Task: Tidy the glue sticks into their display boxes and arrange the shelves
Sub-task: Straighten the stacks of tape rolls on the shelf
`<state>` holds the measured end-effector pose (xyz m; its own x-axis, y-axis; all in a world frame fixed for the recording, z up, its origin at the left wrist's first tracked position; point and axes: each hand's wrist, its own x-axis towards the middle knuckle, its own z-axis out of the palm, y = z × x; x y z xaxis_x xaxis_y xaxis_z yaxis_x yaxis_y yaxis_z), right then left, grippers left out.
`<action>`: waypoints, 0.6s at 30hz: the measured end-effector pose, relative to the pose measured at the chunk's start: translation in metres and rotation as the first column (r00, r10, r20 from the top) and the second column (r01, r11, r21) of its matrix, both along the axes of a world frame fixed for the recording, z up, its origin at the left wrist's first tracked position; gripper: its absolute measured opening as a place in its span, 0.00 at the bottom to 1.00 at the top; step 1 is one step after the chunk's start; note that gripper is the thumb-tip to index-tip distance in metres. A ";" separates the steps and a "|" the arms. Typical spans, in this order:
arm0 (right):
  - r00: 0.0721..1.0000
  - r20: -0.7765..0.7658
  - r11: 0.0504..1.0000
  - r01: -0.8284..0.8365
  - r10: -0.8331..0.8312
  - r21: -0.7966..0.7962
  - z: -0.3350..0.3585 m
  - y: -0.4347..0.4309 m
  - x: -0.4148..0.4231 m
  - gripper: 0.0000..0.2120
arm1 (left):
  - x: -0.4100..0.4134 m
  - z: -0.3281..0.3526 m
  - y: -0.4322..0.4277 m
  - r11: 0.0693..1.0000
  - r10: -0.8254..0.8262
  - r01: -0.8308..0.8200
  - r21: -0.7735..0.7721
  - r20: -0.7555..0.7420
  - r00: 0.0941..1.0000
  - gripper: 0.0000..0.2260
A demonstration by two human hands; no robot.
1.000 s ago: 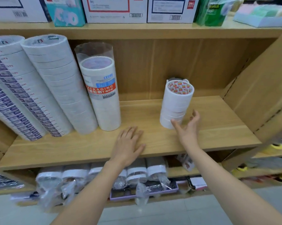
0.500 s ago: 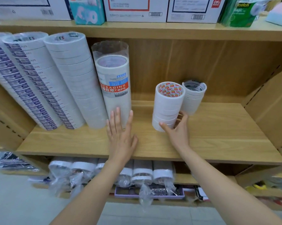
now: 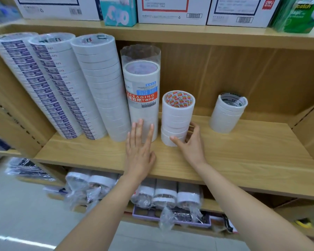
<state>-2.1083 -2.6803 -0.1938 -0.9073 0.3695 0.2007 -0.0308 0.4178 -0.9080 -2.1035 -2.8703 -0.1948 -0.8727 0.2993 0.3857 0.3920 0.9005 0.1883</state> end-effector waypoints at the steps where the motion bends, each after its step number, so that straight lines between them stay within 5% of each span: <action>1: 1.000 -0.006 1.000 0.004 -0.004 0.001 -0.001 -0.002 0.000 0.41 | 0.000 0.000 0.000 1.000 -0.008 0.008 0.002 0.005 1.000 0.44; 12: 1.000 -0.009 1.000 0.011 -0.011 -0.021 -0.001 -0.020 -0.003 0.42 | -0.005 0.002 -0.008 0.995 -0.096 0.096 0.035 0.003 0.995 0.42; 18: 0.999 0.053 1.000 -0.008 0.007 0.018 -0.005 -0.005 0.017 0.39 | 0.000 0.009 0.007 0.951 -0.285 0.292 0.102 -0.075 0.956 0.31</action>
<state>-2.0915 -2.6848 -0.1991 -0.9193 0.3598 0.1593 0.0138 0.4342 -0.9007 -2.1031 -2.8632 -0.1859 -0.7304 0.4872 0.4787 0.6451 0.7223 0.2492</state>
